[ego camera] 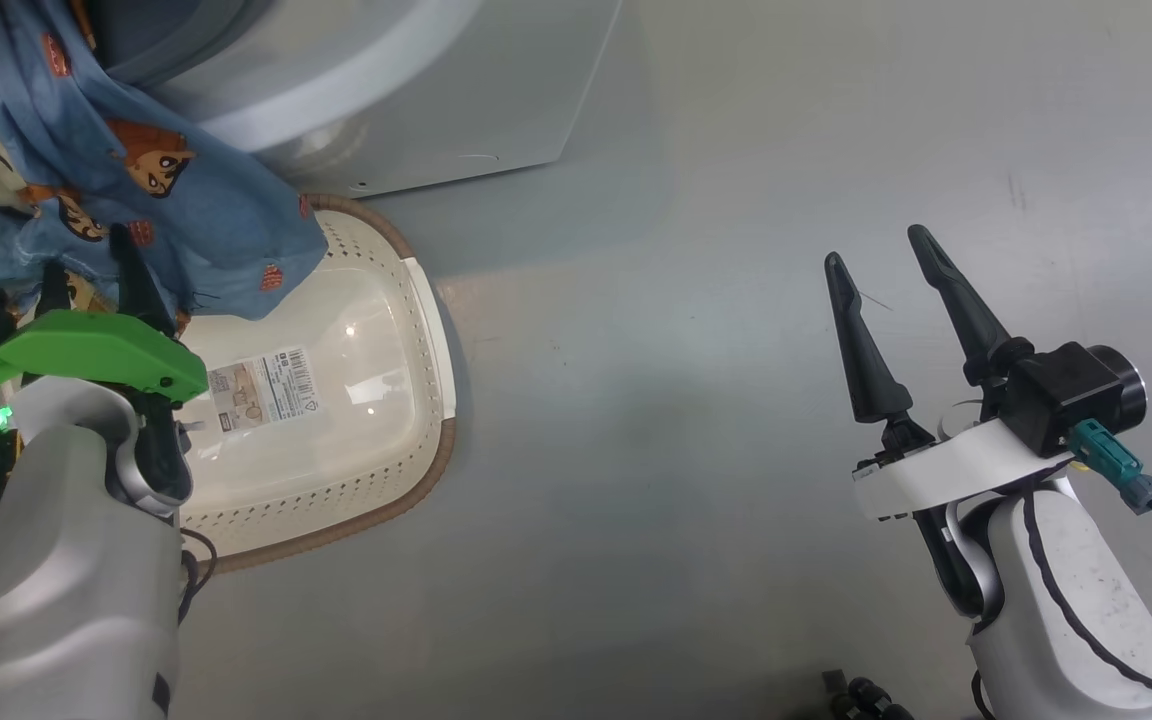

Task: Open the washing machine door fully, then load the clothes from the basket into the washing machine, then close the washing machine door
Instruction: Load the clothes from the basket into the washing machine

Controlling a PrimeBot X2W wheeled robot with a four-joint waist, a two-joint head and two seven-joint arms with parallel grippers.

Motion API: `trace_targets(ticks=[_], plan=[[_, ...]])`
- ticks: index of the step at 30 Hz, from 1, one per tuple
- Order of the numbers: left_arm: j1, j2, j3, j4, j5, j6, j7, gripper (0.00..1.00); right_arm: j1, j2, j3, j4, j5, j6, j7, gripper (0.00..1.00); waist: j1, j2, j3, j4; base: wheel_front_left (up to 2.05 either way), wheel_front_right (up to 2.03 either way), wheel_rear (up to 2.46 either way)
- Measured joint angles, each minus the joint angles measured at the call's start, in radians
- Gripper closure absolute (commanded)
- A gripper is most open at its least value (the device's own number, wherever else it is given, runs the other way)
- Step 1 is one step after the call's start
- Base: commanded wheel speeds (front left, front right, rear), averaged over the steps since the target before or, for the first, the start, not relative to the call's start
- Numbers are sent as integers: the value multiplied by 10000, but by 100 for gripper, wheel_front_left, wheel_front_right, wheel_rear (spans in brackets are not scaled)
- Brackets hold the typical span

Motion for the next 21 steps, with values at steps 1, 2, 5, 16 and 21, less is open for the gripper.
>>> trace_targets(ticks=[1, 2, 5, 16, 21], plan=[[-60, 25, 0, 65, 0, 0, -46, 0, -2, -4, 12, -12, -2, 0, 0, 0, 0, 0, 36, -2, 0, 0, 0], [-119, 59, 0, 113, 0, 0, -81, 0, -6, -10, 21, -23, -2, 0, 0, 0, 0, 0, 73, -5, 0, 0, 0], [-403, 157, 6, 240, 0, 86, -86, 0, -34, -58, 33, -88, -13, 0, 0, 0, 0, 0, 193, -10, 0, 0, 0], [-1327, 600, 316, 704, -10, 337, -263, 0, -211, -111, 360, -232, -15, 0, 0, 0, 0, 0, 723, -106, 0, 0, 0], [-1737, 658, 332, 803, -10, 349, -428, 0, -215, -109, 343, -305, -15, 0, -2, 0, 0, 0, 1005, -195, 0, 0, 0]])
